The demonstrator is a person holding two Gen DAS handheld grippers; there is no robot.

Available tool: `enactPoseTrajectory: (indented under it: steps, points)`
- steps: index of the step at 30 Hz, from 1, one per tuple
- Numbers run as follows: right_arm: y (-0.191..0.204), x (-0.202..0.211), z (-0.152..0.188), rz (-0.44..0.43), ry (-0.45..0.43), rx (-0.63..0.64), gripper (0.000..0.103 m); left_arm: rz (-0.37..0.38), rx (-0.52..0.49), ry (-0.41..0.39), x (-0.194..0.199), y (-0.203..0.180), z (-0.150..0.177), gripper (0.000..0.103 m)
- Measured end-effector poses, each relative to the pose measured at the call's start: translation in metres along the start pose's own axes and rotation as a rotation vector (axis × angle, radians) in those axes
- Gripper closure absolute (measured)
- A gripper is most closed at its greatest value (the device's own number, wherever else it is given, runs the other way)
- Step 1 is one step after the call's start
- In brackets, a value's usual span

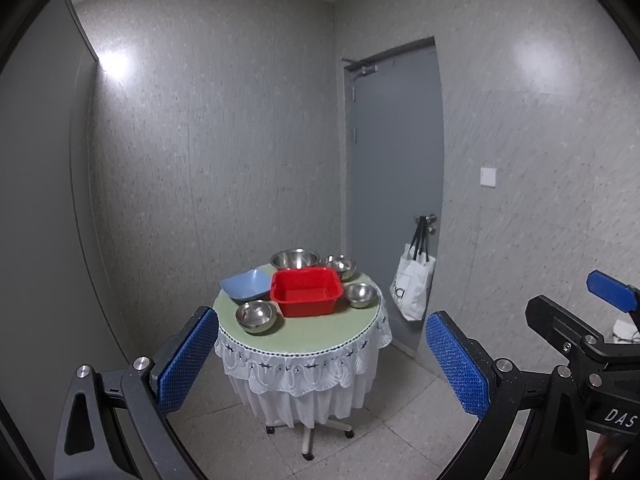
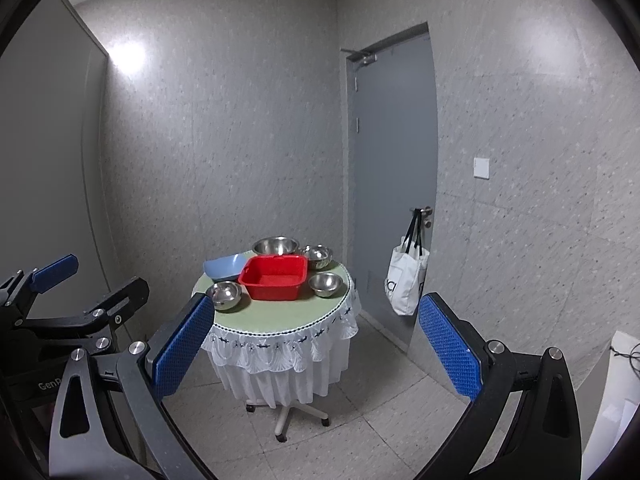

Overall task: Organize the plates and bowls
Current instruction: 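Move both tools toward the dishes on the table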

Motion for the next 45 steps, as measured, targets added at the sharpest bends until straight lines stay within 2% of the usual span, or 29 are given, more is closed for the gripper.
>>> enactPoseTrajectory:
  steps: [6, 11, 17, 21, 24, 29, 34, 45]
  points:
    - [-0.003, -0.05, 0.008, -0.027, 0.051, -0.01, 0.0, -0.015, -0.016, 0.063, -0.063, -0.005, -0.014, 0.001]
    - [-0.007, -0.105, 0.014, -0.034, 0.097, -0.024, 0.0, -0.018, -0.028, 0.114, -0.139, -0.005, -0.032, 0.001]
    - [-0.007, -0.193, 0.014, -0.04, 0.164, -0.024, 0.0, 0.005, -0.042, 0.176, -0.257, 0.003, -0.058, 0.001]
    - [-0.012, -0.263, 0.006, -0.049, 0.216, -0.041, 0.0, 0.039, -0.054, 0.211, -0.351, 0.011, -0.085, 0.001]
    - [-0.016, -0.313, 0.0, -0.026, 0.24, -0.048, 0.0, 0.055, -0.052, 0.236, -0.421, 0.016, -0.103, 0.001]
    - [-0.022, -0.388, -0.002, -0.045, 0.294, -0.075, 0.0, 0.059, -0.044, 0.309, -0.515, 0.021, -0.122, 0.001]
    - [-0.022, -0.459, -0.014, -0.11, 0.328, -0.063, 0.0, 0.024, 0.016, 0.348, -0.606, 0.037, -0.149, 0.001]
    - [-0.024, -0.683, -0.059, -0.333, 0.384, -0.008, 0.0, -0.14, 0.178, 0.447, -0.846, 0.071, -0.218, 0.001]
Point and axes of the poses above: each gripper's, at about its wrist camera, not at the fingertips, and x roughly against the way its jaws point, y to its left, z to its underside, the point moved 5 cm from there along -x, roughly the way its jaws point, and after that the axes turned 7 degrees about x, right-handed, at the moved point
